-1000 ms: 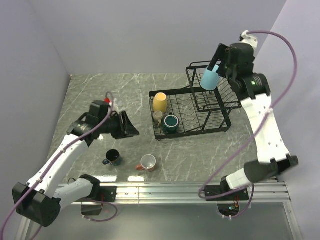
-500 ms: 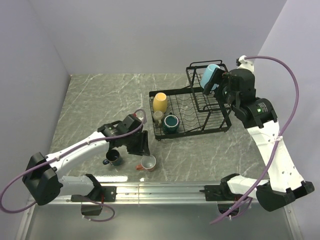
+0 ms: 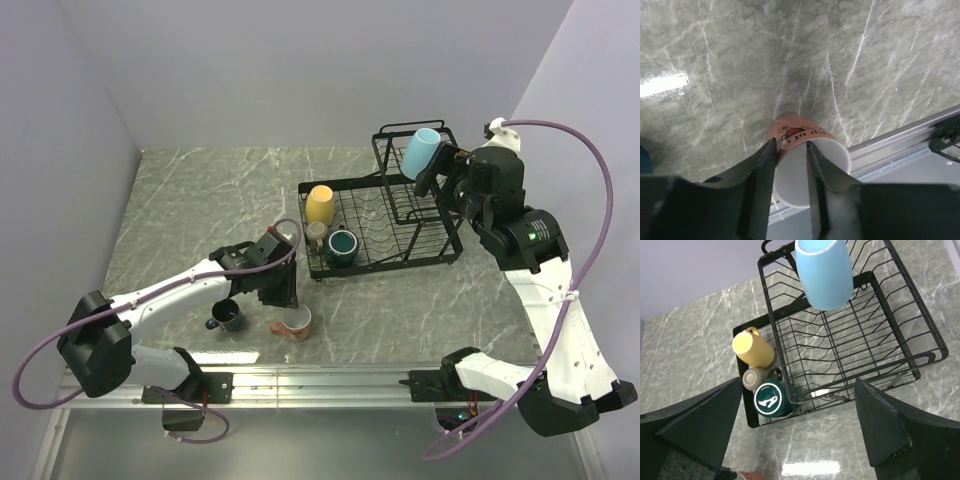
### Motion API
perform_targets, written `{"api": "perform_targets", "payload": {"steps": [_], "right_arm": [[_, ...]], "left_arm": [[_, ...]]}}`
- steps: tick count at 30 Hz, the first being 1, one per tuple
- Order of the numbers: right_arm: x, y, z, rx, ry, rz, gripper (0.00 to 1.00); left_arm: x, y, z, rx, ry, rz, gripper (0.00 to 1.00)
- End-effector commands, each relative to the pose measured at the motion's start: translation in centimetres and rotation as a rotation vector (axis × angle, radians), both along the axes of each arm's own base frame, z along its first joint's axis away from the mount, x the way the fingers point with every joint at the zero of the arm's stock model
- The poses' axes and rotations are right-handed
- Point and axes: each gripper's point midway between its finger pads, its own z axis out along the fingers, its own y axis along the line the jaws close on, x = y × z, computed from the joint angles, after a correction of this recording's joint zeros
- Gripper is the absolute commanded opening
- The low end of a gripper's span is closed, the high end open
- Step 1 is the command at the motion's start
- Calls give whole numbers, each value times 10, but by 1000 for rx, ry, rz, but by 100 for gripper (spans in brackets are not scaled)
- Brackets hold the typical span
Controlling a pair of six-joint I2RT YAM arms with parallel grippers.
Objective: Load the cups into the dish rack
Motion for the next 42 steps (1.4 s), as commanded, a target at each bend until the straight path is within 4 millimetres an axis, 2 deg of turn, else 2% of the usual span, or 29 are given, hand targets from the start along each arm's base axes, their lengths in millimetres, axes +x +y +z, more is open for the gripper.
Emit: {"api": "perform_targets", "payload": {"steps": [1,3,10,13,20,22,26,28,29,30,31,32,33,34,35,37,38,39,40,42], "right_arm": [[-5,-6,2,-24,-5,-14,100],[-4,-6,1,-29,0,-13,100],[-5,-6,0,-32,4,-9,100],[-4,-5,-5,-32,12,-5,100],[-3,-3,-14,-38,27,2,100],[-4,-4,-14,-38,25,1,100],[-7,-5,-7,-33,11,3,100],[-11,-1,2,-8,-10,29,100],[-11,4,7,8,-27,54,100],[-15,8,13,27,-49,82,100],[-21,24,17,67,-60,172,100],[-20,36,20,99,-92,232,100],[-27,45,25,123,-119,290,100],[-39,68,29,177,-125,435,100],[-41,81,29,214,-145,501,100],[-55,103,32,285,-155,640,100],[-67,119,35,350,-154,746,100],[-71,126,37,382,-157,787,100],[-74,131,45,408,-191,830,100],[-86,142,45,473,-172,914,100]], "left_arm": [[-8,8,-11,65,14,-22,34],[-11,8,-14,67,21,-27,31],[-24,12,-13,55,29,-29,31],[-27,13,-15,53,35,-31,28],[-33,-4,-29,12,85,-50,11],[-30,-12,-28,-17,81,-47,2],[-22,-19,-18,-28,57,-53,0],[-17,-23,-1,-45,28,-66,0],[-9,-28,17,-76,-10,-65,0],[-6,-31,26,-98,-16,-70,0],[-4,-32,35,-117,-22,-75,0],[4,-38,57,-167,-55,-72,0],[11,-37,70,-202,-62,-56,0],[15,-38,83,-230,-76,-49,0],[27,-36,109,-282,-119,-24,0],[30,-38,143,-386,-139,-37,0],[42,-37,169,-453,-190,-25,0],[44,-38,184,-505,-211,-34,1],[34,-40,207,-602,-200,-66,0],[44,-37,242,-742,-271,-75,0]]}}
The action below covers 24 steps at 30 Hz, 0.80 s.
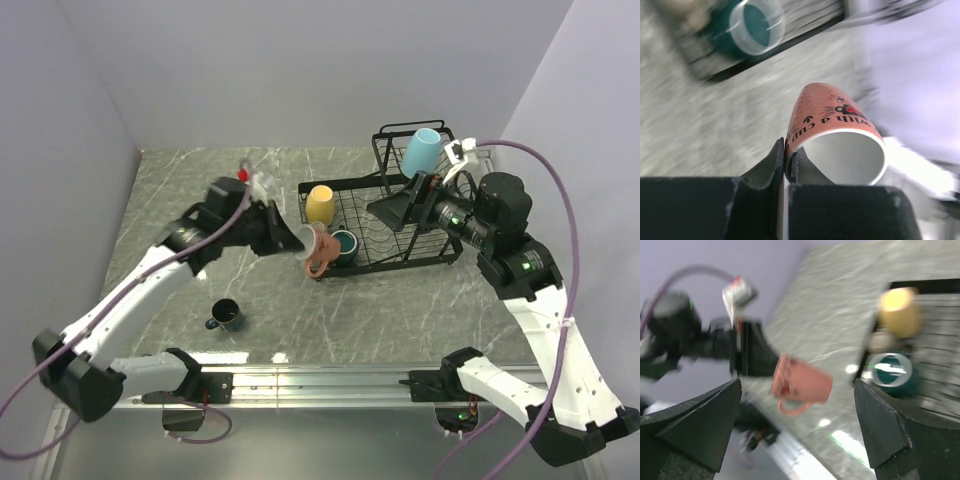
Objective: Load the cups into the dish rack
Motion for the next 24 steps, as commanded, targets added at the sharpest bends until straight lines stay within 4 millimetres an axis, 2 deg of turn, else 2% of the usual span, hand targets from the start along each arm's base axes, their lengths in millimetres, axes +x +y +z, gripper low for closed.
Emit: {"api": "perform_targets", "payload": {"steps": [1,2,3,4,5,6,8,10,12,15,24], "right_arm": [[-29,37,33,161,-74,283,100],[-30,39,36,174,-83,300,100],[-32,41,37,179,-83,321,100],[-33,42,38,184,-85,332,100],[-32,45,38,193,-81,344,100],[-35,47,39,201,-77,374,100],[-32,53,40,231,-57,399,100],[-36,60,40,245,-47,437,100],[-35,65,43,254,-50,445,100],[-39,74,46,271,-47,474,100],[-43,86,39,263,-32,493,100]], "left_arm": [[-16,-14,104,-374,-129,-138,0],[-18,-9,110,-420,-138,-136,0],[-18,-11,131,-494,-210,-155,0],[-27,-10,142,-562,-180,-167,0],[-28,-10,135,-586,-155,-164,0],[-30,-11,154,-670,-182,-175,0],[-33,-10,152,-727,-158,-177,0],[-36,-10,161,-787,-151,-185,0],[-36,-11,158,-802,-132,-190,0],[-37,-8,168,-849,-139,-192,0],[-34,-4,178,-877,-157,-201,1]]}}
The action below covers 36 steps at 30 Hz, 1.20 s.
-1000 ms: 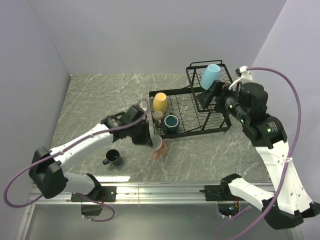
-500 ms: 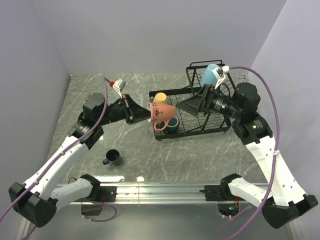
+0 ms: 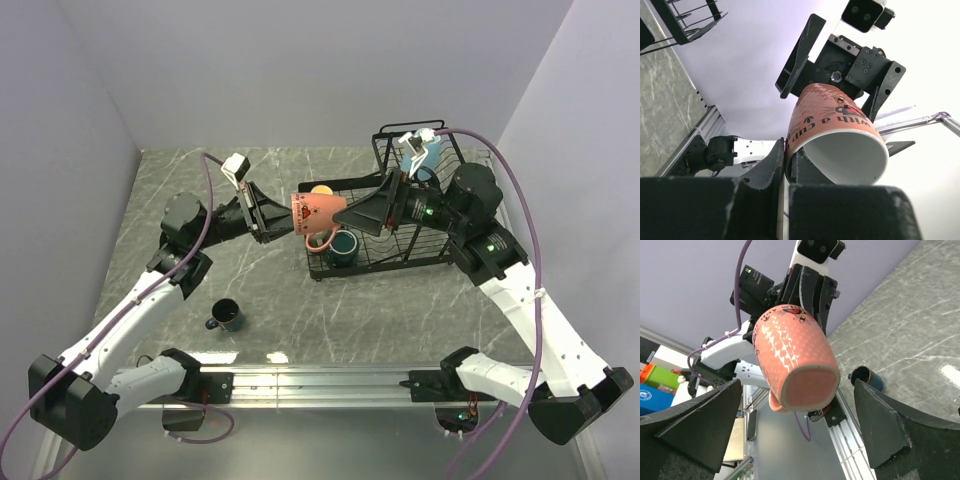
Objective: Load the cups into the dish rack
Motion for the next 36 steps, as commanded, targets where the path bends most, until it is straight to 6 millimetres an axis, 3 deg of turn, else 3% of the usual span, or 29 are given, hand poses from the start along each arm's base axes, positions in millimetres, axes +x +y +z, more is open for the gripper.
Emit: {"api": "perform_targets", "payload": {"steps": [1,13,19,22,25,28,29,34,36], "right_arm": [[-2,3,10,36,-39,7,100],[-9,21,36,150,-34,64,100],[-9,31,38,142,-28,92,98],[-11,35,38,139,-26,105,93],[-12,38,38,141,-22,107,84],[-13,38,39,145,-25,98,69],[-12,37,39,145,-28,92,59],[-10,35,41,145,-38,70,29],[-10,34,42,146,-42,62,13]], "left_arm": [[-11,6,35,-70,-115,-24,0],[-10,5,29,-97,-101,-33,1],[-8,5,26,-94,-95,-19,1],[-7,5,25,-95,-91,-15,1],[-6,5,23,-93,-87,-15,0],[-5,5,22,-87,-84,-10,0],[-5,5,22,-87,-84,-12,1],[-4,4,14,-78,-58,-14,1],[-4,3,12,-71,-53,-19,0]]}}
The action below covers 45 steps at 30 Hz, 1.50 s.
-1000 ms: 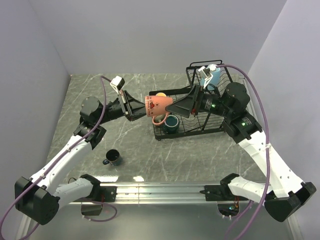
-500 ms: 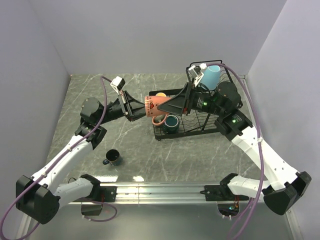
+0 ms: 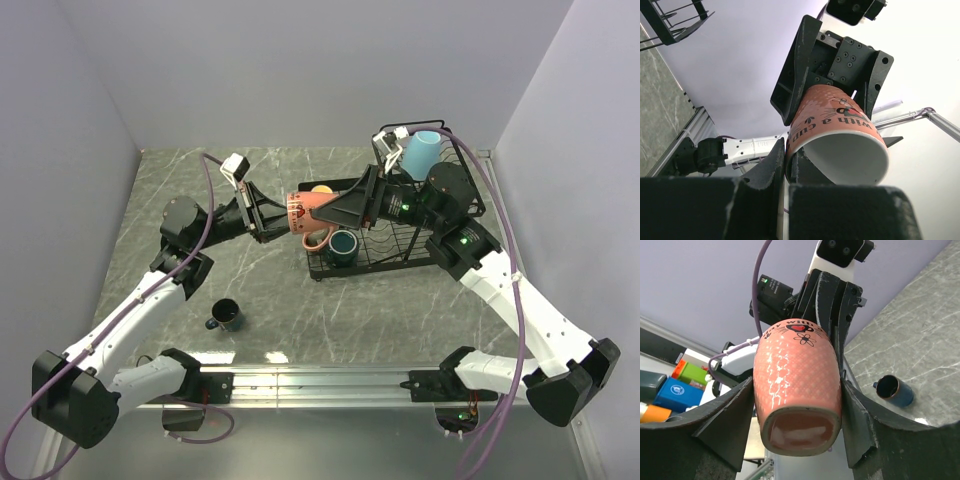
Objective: Load the cups into the dish rack
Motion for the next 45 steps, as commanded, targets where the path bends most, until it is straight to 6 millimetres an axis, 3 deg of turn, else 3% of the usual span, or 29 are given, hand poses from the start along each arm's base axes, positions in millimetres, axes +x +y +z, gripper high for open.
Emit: {"api": "perform_targets", "payload": {"steps": [1,2,7,10,21,23,24,25,27,29,30,31,32,33,35,40,42,45], "right_arm": [[-10,-6,39,71,-102,-17,9],[-10,-6,39,68,-101,-19,0],[-10,-10,45,62,-125,-40,0],[-10,-12,49,56,-144,-51,0],[3,-35,38,-53,-143,-170,0],[16,-49,23,-135,-122,-253,0],[20,-57,27,-152,-131,-291,0],[34,-72,13,-223,-104,-373,0],[47,-93,15,-271,-108,-473,0],[67,-129,-1,-380,-41,-643,0],[71,-143,9,-416,-73,-712,0],[76,-156,-12,-521,-6,-756,0],[88,-181,-19,-601,17,-882,0],[97,-191,-22,-664,22,-918,0],[103,-220,-40,-802,77,-1012,0],[124,-265,-51,-1021,111,-1173,0],[131,-276,-60,-1073,141,-1216,0],[138,-295,-77,-1155,200,-1267,0]], "left_arm": [[-2,2,7,-13,-47,8,0],[-1,1,4,-2,-33,8,7],[2,3,-3,37,-23,34,39],[4,6,-7,57,-21,46,48],[12,30,-26,135,-2,113,58],[17,36,-36,169,14,136,59],[18,39,-38,180,13,144,59],[21,43,-41,194,20,158,59],[22,46,-50,220,27,162,59],[24,50,-57,241,38,170,60],[25,51,-60,251,42,178,60],[27,51,-63,263,45,182,61],[28,52,-66,284,34,189,62],[30,53,-74,313,66,201,62],[33,56,-81,356,56,213,63],[39,62,-95,459,73,250,66],[42,65,-99,501,64,263,71],[44,71,-110,569,83,281,90]]}}
